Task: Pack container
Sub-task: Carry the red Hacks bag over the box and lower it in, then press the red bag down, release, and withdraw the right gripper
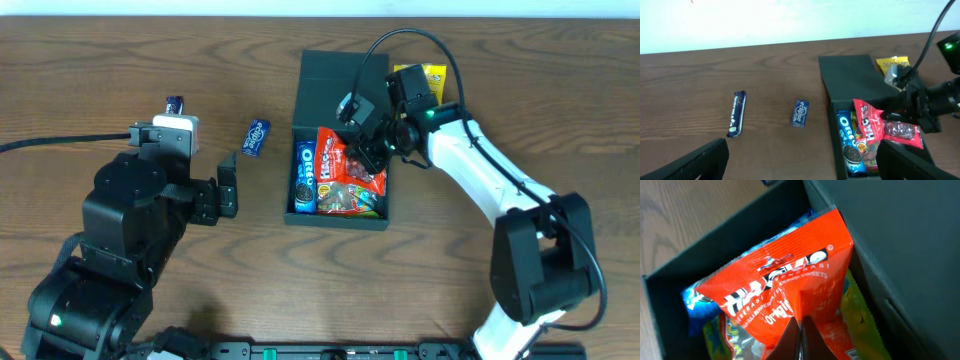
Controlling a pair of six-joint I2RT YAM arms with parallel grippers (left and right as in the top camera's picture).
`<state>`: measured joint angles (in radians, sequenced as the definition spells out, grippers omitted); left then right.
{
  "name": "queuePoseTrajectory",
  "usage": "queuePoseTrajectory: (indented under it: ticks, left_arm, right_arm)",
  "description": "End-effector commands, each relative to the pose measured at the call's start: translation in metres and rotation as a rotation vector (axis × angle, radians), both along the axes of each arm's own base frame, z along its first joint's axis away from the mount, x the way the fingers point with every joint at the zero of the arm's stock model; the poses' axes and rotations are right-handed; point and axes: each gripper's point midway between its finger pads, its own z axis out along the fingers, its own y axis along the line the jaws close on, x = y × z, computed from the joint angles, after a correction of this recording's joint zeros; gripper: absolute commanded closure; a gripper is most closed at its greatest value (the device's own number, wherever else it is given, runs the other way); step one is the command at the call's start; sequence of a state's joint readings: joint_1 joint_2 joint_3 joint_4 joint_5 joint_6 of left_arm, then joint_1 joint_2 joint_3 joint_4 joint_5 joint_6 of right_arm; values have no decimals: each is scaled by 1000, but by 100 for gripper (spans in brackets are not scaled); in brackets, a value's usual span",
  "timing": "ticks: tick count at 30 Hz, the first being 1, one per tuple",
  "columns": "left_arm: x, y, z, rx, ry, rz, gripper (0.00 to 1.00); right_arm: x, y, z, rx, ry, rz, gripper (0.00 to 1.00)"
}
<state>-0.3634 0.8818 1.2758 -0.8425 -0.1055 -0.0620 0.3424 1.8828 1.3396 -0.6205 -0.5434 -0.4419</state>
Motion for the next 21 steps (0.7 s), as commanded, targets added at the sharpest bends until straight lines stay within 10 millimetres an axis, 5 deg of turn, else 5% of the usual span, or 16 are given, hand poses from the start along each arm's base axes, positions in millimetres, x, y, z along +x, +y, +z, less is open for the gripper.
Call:
queuePoseTrajectory:
  ticks: [1,4,6,12,21]
  left_arm:
    - [0,3,4,15,-12,6,5]
    - [0,3,4,15,-12,6,5]
    - [0,3,4,15,-12,6,5]
    - [0,3,4,15,-11,6,5]
    - [-1,4,2,19,-1,6,5]
  right_arm:
    - [2,-3,-8,-34,-14,15,99]
    - [8,-14,-17,-106,-32,-16,92]
    - [12,-17,-18,-124,-49,-26,70]
    - [16,-11,-12,-86,-61,-31,52]
    - [7,6,40,56,-116,8,24]
